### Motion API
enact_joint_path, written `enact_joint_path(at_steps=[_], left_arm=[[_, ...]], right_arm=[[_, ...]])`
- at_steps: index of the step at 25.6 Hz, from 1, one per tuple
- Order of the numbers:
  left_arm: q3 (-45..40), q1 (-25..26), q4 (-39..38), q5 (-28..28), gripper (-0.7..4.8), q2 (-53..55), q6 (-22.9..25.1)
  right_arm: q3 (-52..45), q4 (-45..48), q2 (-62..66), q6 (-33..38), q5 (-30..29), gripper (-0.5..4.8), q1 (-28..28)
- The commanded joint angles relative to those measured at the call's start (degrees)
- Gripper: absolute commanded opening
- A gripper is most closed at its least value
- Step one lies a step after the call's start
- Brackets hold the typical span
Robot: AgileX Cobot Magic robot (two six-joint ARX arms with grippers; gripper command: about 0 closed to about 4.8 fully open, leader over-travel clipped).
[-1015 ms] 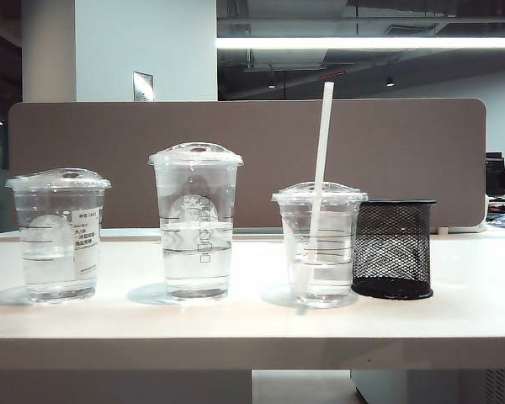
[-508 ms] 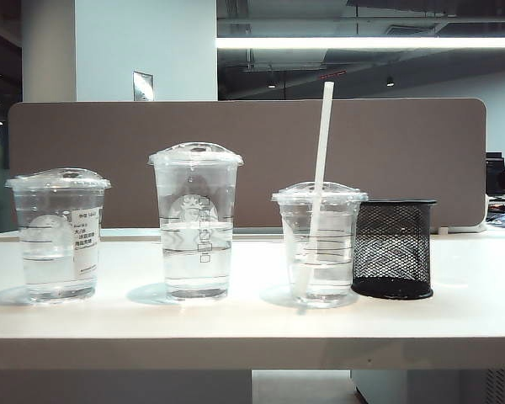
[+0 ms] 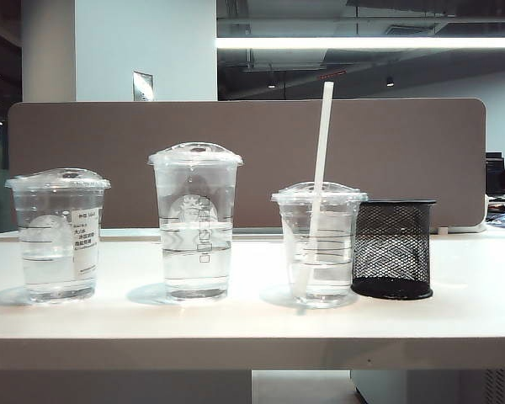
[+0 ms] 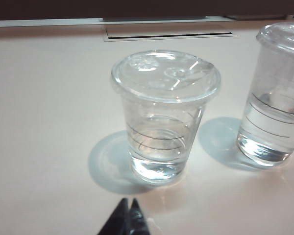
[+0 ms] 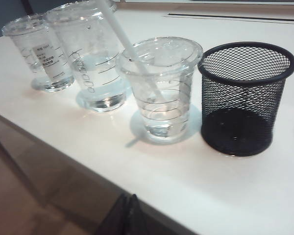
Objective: Pick up the straw and insert it into the small coffee cup.
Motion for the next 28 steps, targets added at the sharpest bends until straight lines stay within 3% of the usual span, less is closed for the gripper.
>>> enact_joint_path(at_steps=[1, 8, 10, 13, 28], left_arm=[[-0.15, 0.09, 0.44, 0.17, -0.04, 0.04, 0.24], [-0.15, 0.07, 0.44, 0.2, -0.04, 0.04, 0.24], [-0.15, 0.07, 0.46, 0.17, -0.04, 0.04, 0.24], [-0.15, 0.07, 0.46, 0.17, -0.04, 0.04, 0.24], [-0.15, 0.09, 0.44, 0.17, -0.05, 0.04, 0.24]], right_arm=[[-0.11, 0.39, -0.09, -0.15, 2.27, 0.0, -8.15], [-0.55, 1.49, -0.09, 2.19, -1.62, 0.0, -24.7], [-0.76, 1.97, -0.09, 0.76, -1.51, 0.0, -26.67], [-0.96, 2.6, -0.09, -1.95, -1.11, 0.0, -27.54], [-1.07, 3.04, -0.09, -1.86, -0.9, 0.0, -27.67]])
